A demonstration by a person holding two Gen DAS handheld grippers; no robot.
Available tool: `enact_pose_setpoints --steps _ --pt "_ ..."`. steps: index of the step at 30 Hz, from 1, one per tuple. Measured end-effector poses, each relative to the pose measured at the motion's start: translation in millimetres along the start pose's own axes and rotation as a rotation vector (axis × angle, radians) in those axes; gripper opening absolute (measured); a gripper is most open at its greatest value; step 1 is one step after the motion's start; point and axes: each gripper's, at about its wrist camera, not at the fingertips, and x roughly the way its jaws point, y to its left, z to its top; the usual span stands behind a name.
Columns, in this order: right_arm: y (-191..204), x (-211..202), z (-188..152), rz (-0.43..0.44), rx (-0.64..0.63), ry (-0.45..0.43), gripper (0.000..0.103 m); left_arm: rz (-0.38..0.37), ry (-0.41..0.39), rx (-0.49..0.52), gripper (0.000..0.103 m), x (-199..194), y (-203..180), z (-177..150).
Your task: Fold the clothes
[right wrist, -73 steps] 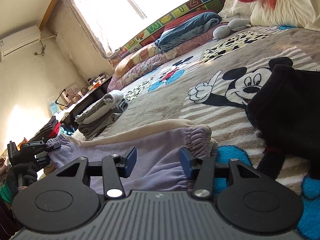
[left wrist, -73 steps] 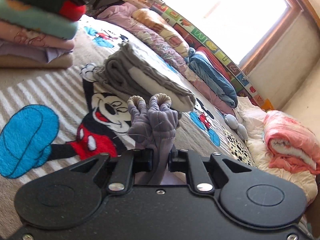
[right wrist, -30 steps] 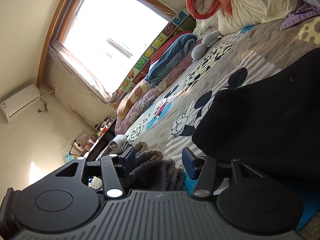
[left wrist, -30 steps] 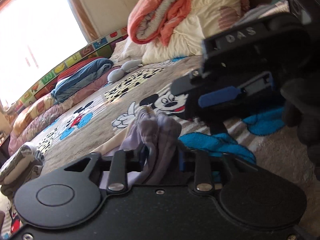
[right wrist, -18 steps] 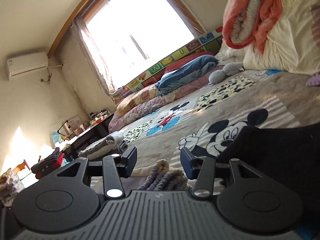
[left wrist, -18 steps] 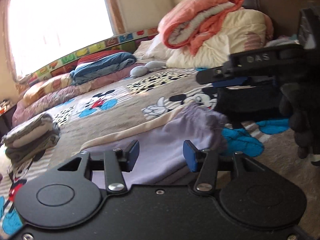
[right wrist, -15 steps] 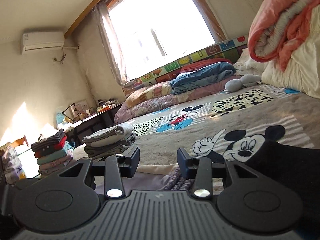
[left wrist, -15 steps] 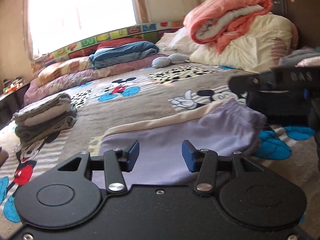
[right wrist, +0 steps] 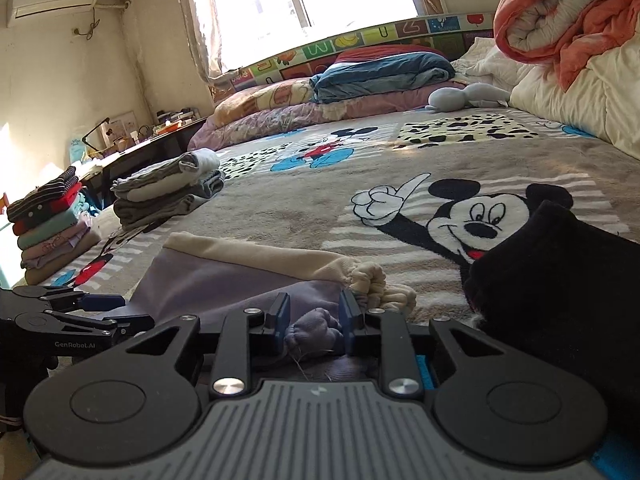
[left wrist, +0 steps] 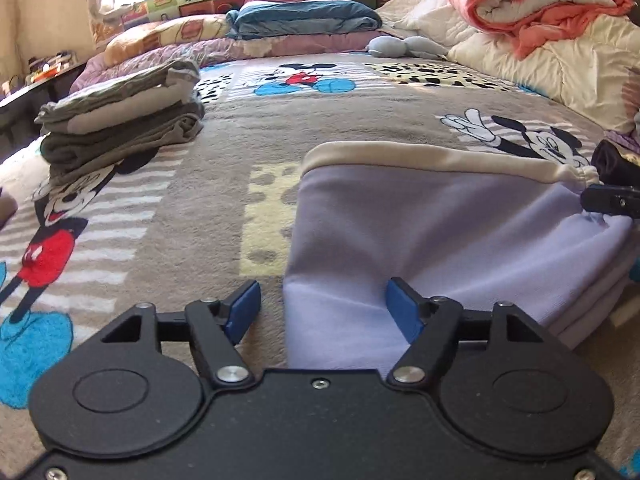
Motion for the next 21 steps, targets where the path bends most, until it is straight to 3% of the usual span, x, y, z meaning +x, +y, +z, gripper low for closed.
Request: enact_pose_setpoints --steps 3,6,8,10,14,16,18,21 --pt "5.6 -4.7 1.7 -0.014 -0.025 -0.011 0.026 0.006 0.004 -0.042 0.073 -23.1 16.6 -15.3" --pt "4.6 -18.1 4.8 0.004 0.027 -0.055 0.030 -0.090 0.033 -0.231 0.074 -39.9 48.6 -29.9" --pt "-10.2 -30.1 4.8 0.051 0.179 -0.090 0.046 -0.125 0.052 -0.317 0.074 -47.0 61.4 -35.9" --pt "-33.2 -44.2 -0.1 0.068 0.368 -0.128 0.077 -0.141 0.068 -0.351 0.074 -54.3 66.6 -41.4" --pt "-79.0 -59.1 -25.3 0.155 0.679 -0.149 0.078 -0.102 0.126 -0.276 0.074 -66.0 54.3 -43.1" --pt "-86.7 -62.3 -35.6 0.199 0.764 -0.167 0.078 -0.098 0.171 -0.276 0.074 -67.9 54.1 -41.9" --pt "-85.9 -63.0 -41.2 0.241 0.803 -0.172 0.078 -0.113 0.216 -0.325 0.075 -68.9 59.6 -38.9" --pt "-77.6 -60.5 -47.1 0.259 0.816 -0.152 0.080 -0.176 0.270 -0.494 0.077 -68.8 76.9 -35.0"
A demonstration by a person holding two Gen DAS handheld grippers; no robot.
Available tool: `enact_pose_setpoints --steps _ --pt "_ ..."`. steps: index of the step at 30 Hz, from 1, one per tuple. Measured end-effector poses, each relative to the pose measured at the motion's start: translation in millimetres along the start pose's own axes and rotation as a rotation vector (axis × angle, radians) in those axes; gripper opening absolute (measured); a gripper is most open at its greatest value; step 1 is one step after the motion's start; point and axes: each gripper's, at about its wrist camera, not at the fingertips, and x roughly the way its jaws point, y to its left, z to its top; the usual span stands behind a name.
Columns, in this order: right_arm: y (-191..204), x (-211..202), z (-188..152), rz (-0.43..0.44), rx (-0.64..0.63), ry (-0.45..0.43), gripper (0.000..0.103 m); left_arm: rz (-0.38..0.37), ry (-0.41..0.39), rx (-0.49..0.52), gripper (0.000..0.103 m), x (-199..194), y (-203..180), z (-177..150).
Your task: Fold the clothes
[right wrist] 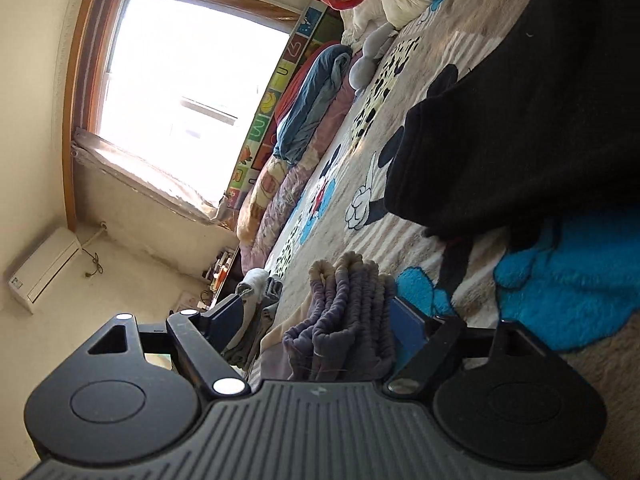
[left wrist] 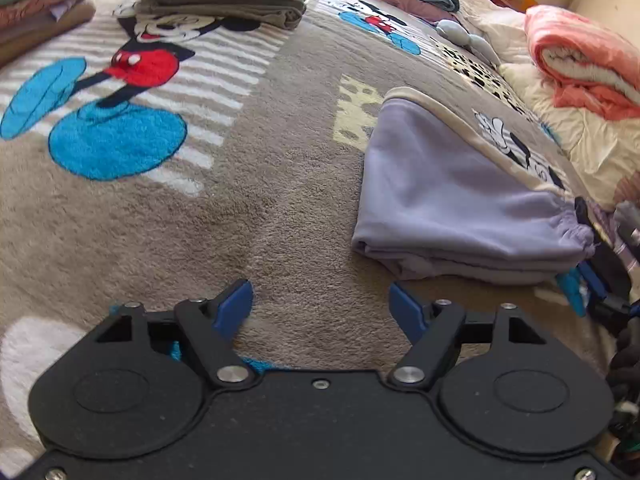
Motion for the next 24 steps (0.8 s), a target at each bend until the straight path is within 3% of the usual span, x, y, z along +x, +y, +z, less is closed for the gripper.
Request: enact_pose_setpoints --steps 4,7,20,23,24 --pt "3.6 7.2 -7.5 -0.011 -0.011 0.021 0.081 -0.131 0.014 -0.235 0.077 0.7 25.7 11.6" --pt "2.9 12.8 -7.2 -0.013 -0.014 0.028 0.083 -0.218 -0.002 -0.305 0.077 9.1 40.4 16.5" --pt "11.0 54.2 -1.7 -0.086 -0.138 0.113 0.084 -0.460 0.016 -0.118 0.071 69.5 12.8 57.2" --pt "19.8 65.2 -7.8 -0.146 -0.230 0.148 0.084 -0.503 0.024 -0.081 0.054 85.8 8.7 61.8" --pt "21.7 67.7 -9.6 -0.160 -0.251 0.152 0.083 -0.516 0.029 -0.080 0.043 91.2 9.1 62.8"
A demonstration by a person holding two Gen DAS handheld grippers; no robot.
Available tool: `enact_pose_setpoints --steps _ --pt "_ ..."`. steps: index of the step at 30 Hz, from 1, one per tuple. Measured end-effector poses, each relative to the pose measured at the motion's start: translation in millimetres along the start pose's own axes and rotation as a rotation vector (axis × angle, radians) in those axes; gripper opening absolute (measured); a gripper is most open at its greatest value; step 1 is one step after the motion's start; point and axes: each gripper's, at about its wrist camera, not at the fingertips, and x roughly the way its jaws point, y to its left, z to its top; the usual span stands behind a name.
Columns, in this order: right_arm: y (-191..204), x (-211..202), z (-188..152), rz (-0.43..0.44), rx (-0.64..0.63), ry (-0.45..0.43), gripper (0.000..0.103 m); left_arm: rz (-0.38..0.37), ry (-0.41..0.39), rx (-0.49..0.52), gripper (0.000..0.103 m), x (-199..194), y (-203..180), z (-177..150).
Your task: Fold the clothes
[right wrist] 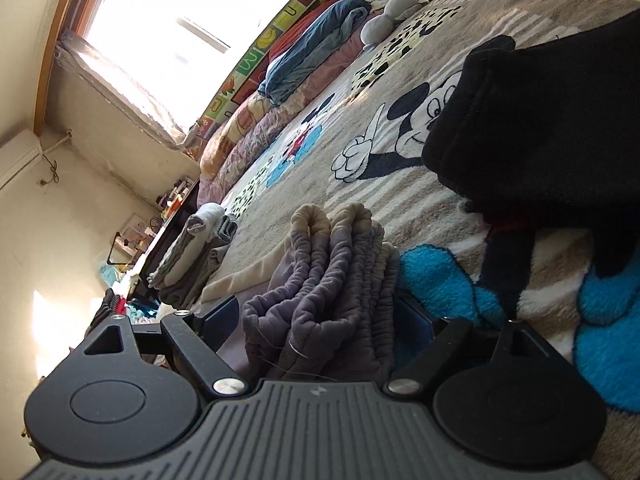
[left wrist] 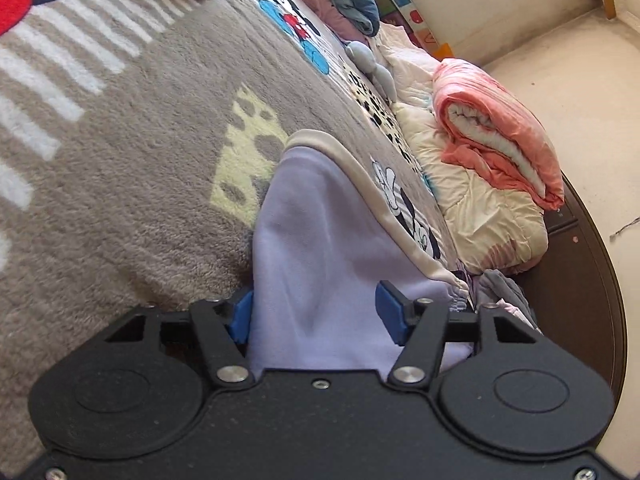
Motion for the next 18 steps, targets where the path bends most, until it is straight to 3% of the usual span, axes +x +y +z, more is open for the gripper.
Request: enact_pose_setpoints --steps 1,2,4,6,10,13,18 --pt "1.6 1.4 -0.3 -0.012 -0.011 0.001 0.080 -0.013 0.005 -0.007 0.035 3.0 3.7 0.8" --pt "1.7 2.1 -0.5 -0.022 -0.015 0.000 0.077 -0.029 0.004 -0.017 0.034 4.0 8.2 0.6" --pt "-1.7 2.9 -1.1 -0.036 -0.008 -0.003 0.063 -0.055 -0.001 -0.038 0.020 4.6 16.9 -0.4" --pt "-0.3 5.0 -1.5 -0.042 -0.017 0.000 0.058 -0.056 -0.006 -0.060 0.009 4.9 19.4 1.4" --pt "8.7 8.4 -3.1 -0.051 -0.055 0.003 0.043 -0.085 -0.040 -0.053 0.007 1.3 10.5 7.5" --pt "19.0 5.5 -2.4 -0.032 -0.063 -0.020 0.040 -0.126 -0.073 -0.053 0.007 -14.5 3.9 14.8" --pt "57.8 -1.0 -3.6 0.073 -0.085 -0.070 0.038 -0.133 -0.138 -0.036 0.007 -61.4 4.3 29.2"
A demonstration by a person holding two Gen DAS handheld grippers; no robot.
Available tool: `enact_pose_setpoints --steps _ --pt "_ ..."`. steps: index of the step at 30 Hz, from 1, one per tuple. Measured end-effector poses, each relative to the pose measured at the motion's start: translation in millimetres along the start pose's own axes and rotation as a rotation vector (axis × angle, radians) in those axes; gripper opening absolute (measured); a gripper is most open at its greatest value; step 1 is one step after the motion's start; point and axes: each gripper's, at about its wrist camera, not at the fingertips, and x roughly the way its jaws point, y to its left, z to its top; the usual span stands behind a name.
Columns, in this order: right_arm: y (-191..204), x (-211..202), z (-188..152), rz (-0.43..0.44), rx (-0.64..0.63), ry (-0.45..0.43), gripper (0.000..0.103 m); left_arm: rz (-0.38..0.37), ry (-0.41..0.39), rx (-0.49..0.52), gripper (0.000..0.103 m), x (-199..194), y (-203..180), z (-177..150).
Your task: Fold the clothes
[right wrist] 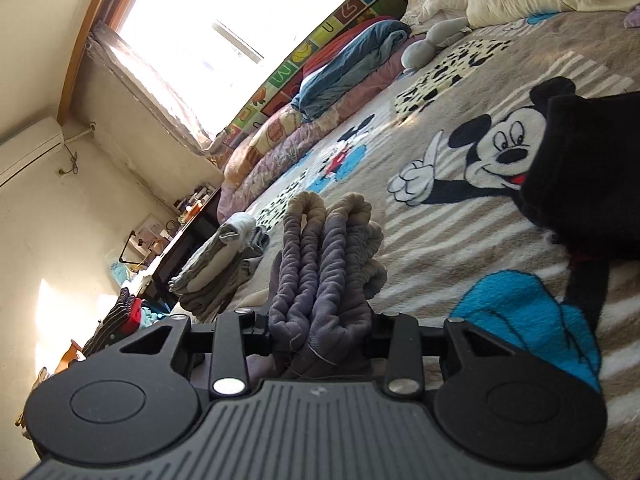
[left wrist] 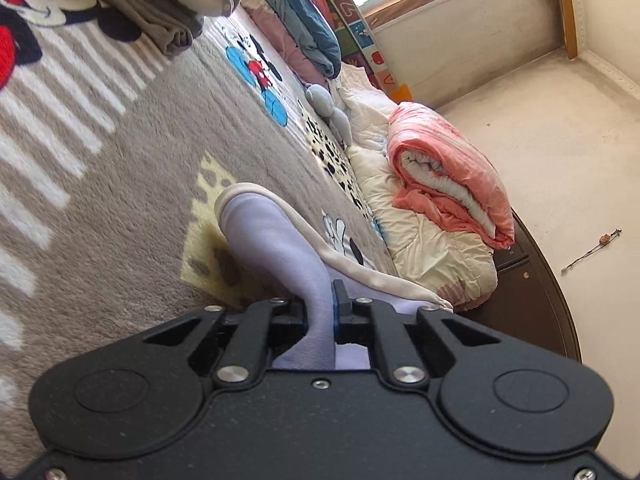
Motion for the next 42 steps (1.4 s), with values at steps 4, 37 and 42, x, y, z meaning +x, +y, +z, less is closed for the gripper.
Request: enact_pose_setpoints --steps 4,37,42 --pt "31.0 17.0 -5.7 0.044 -0.010 0.011 0.037 0.034 -0.061 -0.001 0.007 -40.5 9.8 19.5" --pt "198.1 384.1 138.5 0.366 0.082 0.093 0.034 0.371 -0.324 0.177 0.013 -65.2 49.2 329.2" --pt "168.9 448.1 101.2 -0.009 -0.011 0.208 0.064 0.742 -0.240 0.326 0.043 -8.9 68.9 300.8"
